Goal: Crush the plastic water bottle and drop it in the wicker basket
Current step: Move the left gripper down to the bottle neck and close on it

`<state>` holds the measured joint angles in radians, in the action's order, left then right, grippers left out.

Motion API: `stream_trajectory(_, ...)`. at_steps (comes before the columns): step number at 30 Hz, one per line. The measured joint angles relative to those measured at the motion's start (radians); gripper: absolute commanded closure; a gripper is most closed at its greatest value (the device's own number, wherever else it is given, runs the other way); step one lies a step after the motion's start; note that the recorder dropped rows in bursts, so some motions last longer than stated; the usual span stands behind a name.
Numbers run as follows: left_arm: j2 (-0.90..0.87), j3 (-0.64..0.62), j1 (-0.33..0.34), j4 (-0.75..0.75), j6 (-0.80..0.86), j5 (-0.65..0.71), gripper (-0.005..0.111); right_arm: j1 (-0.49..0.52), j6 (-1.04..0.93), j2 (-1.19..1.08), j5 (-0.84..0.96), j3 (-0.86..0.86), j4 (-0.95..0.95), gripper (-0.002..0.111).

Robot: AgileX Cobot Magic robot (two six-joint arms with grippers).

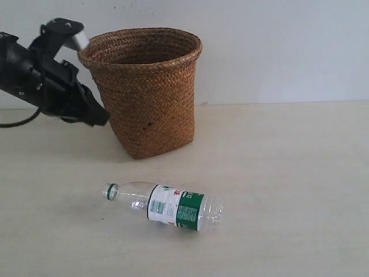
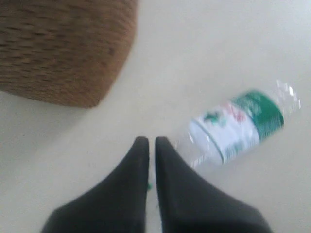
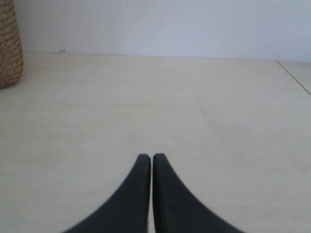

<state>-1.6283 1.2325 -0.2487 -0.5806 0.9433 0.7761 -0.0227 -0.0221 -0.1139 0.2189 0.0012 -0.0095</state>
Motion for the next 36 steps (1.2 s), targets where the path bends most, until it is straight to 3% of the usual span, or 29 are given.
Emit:
stream_trajectory(2, -0.038, 0.024, -0.007, 0.009, 0.193, 0.128, 0.103, 0.000, 0.000, 0.000, 0.000, 0.000, 0.000, 0.108)
stream_trajectory(4, -0.068, 0.038, -0.022, 0.058, 0.279, 0.186, 0.103, 0.000, 0.000, 0.000, 0.000, 0.000, 0.000, 0.108)
stream_trajectory(8, -0.120, 0.042, -0.052, 0.174, 0.286, 0.200, 0.101, 0.000, 0.000, 0.000, 0.000, 0.000, 0.000, 0.108)
stream_trajectory(10, -0.141, 0.042, -0.063, 0.223, 0.234, 0.166, 0.088, 0.000, 0.000, 0.000, 0.000, 0.000, 0.000, 0.108)
stream_trajectory(14, -0.177, 0.042, -0.069, 0.305, 0.206, 0.141, 0.050, 0.000, 0.000, 0.000, 0.000, 0.000, 0.000, 0.108)
stream_trajectory(20, -0.210, 0.042, -0.087, 0.350, 0.217, 0.117, 0.050, 0.000, 0.000, 0.000, 0.000, 0.000, 0.000, 0.108)
stream_trajectory(30, -0.306, 0.043, -0.195, 0.678, 0.227, 0.072, 0.050, 0.000, 0.000, 0.000, 0.000, 0.000, 0.000, 0.108)
stream_trajectory(36, -0.343, 0.043, -0.199, 0.709, 0.227, -0.004, 0.050, 0.000, 0.000, 0.000, 0.000, 0.000, 0.000, 0.108)
